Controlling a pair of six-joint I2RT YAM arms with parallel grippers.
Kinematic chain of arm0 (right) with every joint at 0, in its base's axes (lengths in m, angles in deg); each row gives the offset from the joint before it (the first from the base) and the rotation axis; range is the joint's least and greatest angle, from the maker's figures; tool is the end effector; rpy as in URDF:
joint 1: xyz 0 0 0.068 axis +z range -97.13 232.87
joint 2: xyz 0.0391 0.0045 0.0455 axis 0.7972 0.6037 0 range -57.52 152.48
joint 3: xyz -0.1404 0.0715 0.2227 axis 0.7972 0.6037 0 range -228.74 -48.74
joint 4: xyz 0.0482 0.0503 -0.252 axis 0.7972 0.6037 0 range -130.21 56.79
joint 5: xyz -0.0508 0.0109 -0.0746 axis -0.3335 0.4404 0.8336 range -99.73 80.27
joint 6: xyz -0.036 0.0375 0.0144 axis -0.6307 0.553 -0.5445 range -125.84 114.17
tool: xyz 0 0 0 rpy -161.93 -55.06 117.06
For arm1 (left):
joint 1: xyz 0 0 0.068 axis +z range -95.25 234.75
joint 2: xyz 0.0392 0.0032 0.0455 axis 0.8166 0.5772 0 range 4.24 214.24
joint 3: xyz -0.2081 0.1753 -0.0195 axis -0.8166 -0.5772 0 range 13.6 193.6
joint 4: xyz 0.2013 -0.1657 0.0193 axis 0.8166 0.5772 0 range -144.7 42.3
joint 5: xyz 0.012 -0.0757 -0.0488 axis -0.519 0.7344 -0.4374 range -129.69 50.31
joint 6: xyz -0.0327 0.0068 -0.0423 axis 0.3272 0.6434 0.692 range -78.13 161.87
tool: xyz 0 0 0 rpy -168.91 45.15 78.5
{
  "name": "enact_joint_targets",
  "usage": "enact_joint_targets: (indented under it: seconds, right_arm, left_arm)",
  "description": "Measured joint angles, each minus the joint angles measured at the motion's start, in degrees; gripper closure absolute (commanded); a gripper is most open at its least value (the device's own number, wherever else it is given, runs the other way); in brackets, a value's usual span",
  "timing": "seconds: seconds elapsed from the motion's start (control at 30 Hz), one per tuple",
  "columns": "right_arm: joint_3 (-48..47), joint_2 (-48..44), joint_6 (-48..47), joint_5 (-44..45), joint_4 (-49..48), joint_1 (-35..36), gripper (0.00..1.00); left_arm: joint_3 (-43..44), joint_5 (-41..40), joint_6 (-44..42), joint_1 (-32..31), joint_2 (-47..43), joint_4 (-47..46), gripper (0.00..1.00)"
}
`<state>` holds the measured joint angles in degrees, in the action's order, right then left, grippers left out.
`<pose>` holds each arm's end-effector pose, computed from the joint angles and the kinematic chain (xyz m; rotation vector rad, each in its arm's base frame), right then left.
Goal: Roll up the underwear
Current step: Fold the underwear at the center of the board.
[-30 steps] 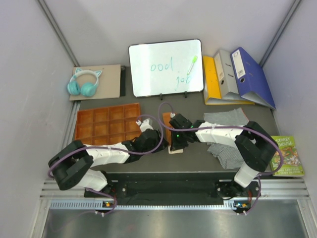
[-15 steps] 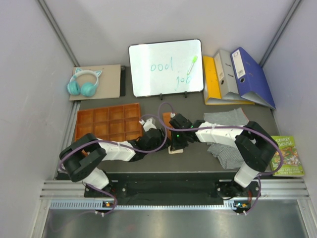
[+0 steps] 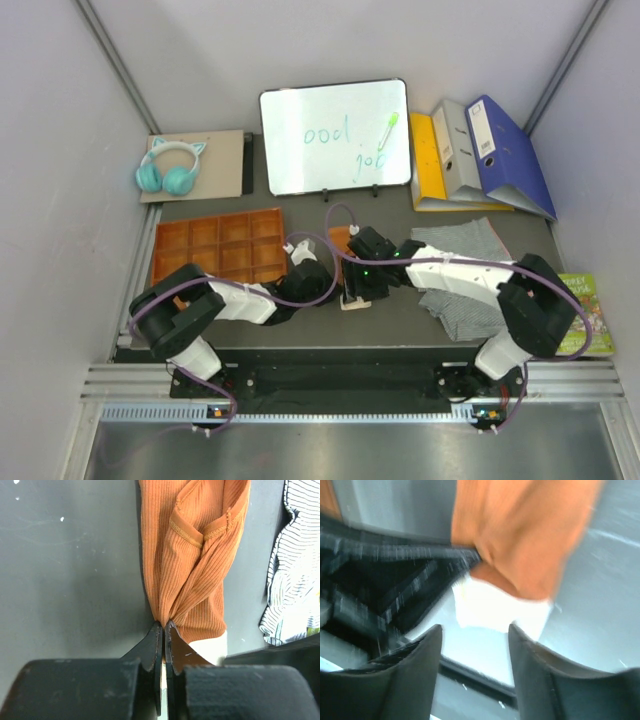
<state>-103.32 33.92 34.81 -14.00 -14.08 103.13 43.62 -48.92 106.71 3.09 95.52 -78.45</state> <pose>0.1951 0.2388 0.1808 -0.2608 2.7986 0.5546 0.1799 -0.2184 0.1250 -0.3674 2.3545 -0.8970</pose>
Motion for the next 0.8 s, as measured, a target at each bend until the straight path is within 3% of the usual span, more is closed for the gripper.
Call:
enact_joint_targets:
  seconds: [0.03,0.13,0.33,0.8]
  right_arm:
    - [-0.02,-1.57,-0.31,0.52,1.64,0.00,0.33]
    - [-0.52,-6.97,-1.44,3.32,6.36,-0.24,0.32]
    - [1.46,-16.02,-3.17,3.30,6.58,-5.66,0.41]
    - [10.78,-10.25,-3.52,-3.08,-4.13,-8.48,0.49]
  left_arm:
    - [-0.20,0.39,0.00,0.26,-0.02,-0.26,1.00]
    - [-0.74,1.40,-0.15,0.76,-0.04,-1.18,1.00]
    - [-1.53,2.62,-0.96,1.03,-0.04,-2.69,1.00]
    - [-2.19,3.10,-1.57,1.07,-0.44,-3.26,1.00]
